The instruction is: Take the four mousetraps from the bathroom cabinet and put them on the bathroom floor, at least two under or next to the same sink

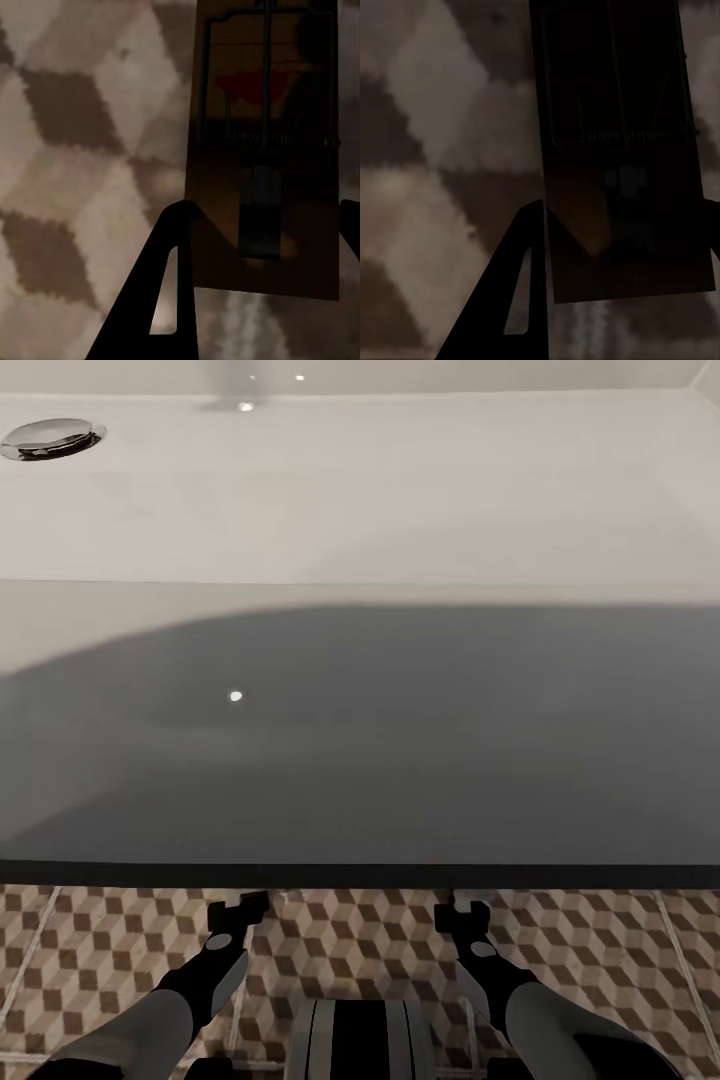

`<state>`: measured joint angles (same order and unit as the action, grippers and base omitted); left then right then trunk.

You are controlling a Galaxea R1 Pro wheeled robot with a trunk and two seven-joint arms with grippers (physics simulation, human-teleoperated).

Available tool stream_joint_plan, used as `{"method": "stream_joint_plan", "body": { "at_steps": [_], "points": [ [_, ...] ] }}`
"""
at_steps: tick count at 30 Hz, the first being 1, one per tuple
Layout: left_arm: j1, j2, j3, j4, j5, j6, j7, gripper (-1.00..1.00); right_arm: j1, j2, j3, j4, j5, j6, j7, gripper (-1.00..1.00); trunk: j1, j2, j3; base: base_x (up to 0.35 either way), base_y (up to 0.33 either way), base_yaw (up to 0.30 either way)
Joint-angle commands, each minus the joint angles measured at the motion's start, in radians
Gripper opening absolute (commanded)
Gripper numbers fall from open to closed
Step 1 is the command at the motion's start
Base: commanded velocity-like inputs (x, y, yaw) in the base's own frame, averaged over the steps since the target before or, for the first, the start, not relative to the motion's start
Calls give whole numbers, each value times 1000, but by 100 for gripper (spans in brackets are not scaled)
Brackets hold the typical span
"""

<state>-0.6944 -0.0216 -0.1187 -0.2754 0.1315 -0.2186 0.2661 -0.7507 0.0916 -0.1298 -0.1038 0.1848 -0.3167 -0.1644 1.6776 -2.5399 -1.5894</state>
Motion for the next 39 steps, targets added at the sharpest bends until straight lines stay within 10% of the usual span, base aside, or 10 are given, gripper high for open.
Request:
{"method": "stream_joint_plan", "body": {
  "at_steps": [1, 4, 5, 39],
  "points": [
    [-1, 0, -9, 1, 10, -4, 5, -100, -1, 0, -8, 1, 9, -3, -1, -100, 0, 0, 0, 0, 0, 0],
    [-1, -1, -9, 1, 11, -4, 5, -100, 0, 0, -8, 1, 9, -2, -1, -100, 0, 0, 0, 0, 0, 0],
    [-1, -1, -9, 1, 11, -4, 5, -100, 0, 0, -8, 1, 9, -2, -1, 100, 0, 0, 0, 0, 0, 0],
    [0, -1, -9, 1, 11, -2, 5, -100, -1, 0, -10, 1, 10, -4, -1, 100, 0, 0, 0, 0, 0, 0]
  ]
}}
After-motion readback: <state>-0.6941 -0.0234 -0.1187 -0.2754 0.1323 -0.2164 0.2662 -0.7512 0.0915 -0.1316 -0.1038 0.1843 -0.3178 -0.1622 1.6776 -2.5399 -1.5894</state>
